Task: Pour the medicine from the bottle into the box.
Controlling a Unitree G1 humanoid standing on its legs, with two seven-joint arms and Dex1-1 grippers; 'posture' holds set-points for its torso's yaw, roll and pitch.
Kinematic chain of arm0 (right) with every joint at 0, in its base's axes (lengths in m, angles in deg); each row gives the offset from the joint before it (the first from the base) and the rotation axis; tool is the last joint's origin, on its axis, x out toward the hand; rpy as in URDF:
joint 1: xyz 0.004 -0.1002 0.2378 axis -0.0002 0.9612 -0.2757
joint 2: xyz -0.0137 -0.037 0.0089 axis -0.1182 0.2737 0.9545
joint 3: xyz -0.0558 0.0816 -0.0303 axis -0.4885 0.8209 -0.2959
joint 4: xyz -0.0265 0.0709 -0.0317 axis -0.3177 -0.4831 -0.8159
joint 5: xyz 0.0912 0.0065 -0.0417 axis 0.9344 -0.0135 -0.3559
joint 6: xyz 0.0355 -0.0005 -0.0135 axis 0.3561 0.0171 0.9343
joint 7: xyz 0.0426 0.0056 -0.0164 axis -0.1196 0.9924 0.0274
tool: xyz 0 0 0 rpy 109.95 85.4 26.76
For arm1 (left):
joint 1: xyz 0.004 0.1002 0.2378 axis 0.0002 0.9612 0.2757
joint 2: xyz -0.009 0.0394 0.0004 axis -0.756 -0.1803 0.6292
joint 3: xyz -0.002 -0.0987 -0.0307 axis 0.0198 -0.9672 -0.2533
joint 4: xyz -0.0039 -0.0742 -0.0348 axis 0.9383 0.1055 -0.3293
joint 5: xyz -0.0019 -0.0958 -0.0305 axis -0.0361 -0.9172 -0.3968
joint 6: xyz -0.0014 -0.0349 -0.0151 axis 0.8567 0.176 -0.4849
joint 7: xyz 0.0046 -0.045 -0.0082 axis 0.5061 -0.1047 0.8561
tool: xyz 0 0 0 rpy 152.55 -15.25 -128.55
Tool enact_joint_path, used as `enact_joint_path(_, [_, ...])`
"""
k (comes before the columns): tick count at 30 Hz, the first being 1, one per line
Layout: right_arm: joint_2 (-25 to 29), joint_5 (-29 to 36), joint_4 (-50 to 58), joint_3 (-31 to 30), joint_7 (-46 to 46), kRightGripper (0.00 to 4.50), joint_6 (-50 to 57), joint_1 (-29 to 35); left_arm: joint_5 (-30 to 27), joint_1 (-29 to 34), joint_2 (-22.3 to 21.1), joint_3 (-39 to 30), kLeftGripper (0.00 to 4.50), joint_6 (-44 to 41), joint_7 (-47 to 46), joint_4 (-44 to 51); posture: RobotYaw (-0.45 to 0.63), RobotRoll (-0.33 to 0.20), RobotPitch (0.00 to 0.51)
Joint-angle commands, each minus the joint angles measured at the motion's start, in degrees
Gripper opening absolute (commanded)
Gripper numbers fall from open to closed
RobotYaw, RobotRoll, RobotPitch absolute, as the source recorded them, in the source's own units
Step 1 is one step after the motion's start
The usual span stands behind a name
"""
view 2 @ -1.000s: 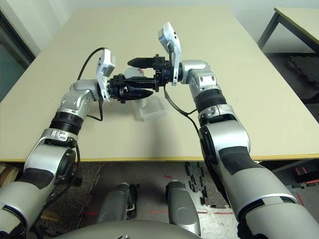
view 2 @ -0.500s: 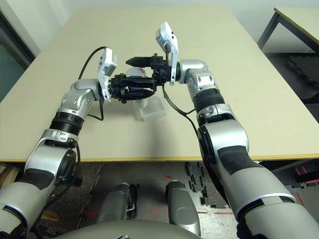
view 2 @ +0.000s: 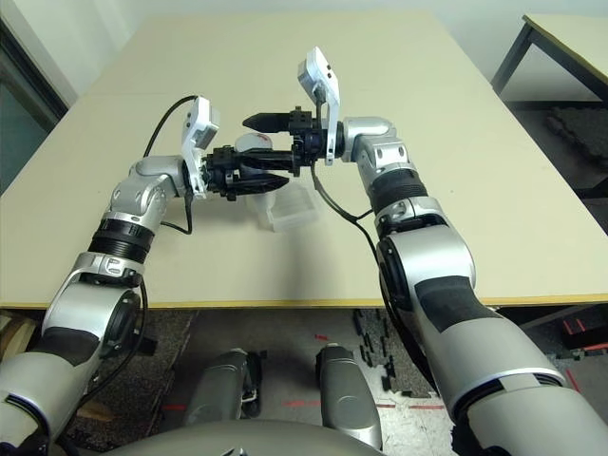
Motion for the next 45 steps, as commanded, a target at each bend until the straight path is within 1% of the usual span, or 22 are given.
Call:
enact_joint_path(1, [4.74, -0.51, -2.9, 2.56, 3.48, 4.5, -0.38, 0.07, -1.28, 0.29, -0.25, 0.43, 2.68, 0.82, 3.04, 2.06, -0.19, 0.0, 0.071])
enact_joint_path(8, [6.64, -0.77, -4.78, 3.42, 4.55, 4.5, -0.86, 0.68, -0.94, 0.21, -0.16, 0.15, 2.68, 1.16, 3.26, 1.41, -0.19, 0.0, 0.074])
enact_joint_path(16, [6.99, -0.68, -4.78, 3.59, 3.75, 4.5, -0.93, 1.0, -0.64, -0.35, -0.2, -0.16, 2.68, 1.95, 3.17, -0.12, -0.19, 0.0, 0.078])
enact_joint_path(23, [7.2, 0.39, -2.27, 3.52, -1.72, 4.5, 0.84, 0.87, -0.57, -1.19, -0.17, -0.36, 2.68, 2.66, 3.1, -1.61, -0.19, 0.0, 0.079])
enact_joint_path(32, [5.32, 1.81, 4.75, 2.57, -5.72, 4.5, 5.36, 1.74, -0.32, -2.6, 1.18, 0.08, 2.68, 3.73, 3.1, -3.24, -0.2, 0.0, 0.076])
enact_joint_path(45, [2.82, 2.02, 10.38, 0.98, -5.86, 4.5, 8.04, 3.12, 0.14, -3.92, 2.64, 0.23, 2.68, 5.2, 2.89, -5.24, -0.2, 0.0, 0.076])
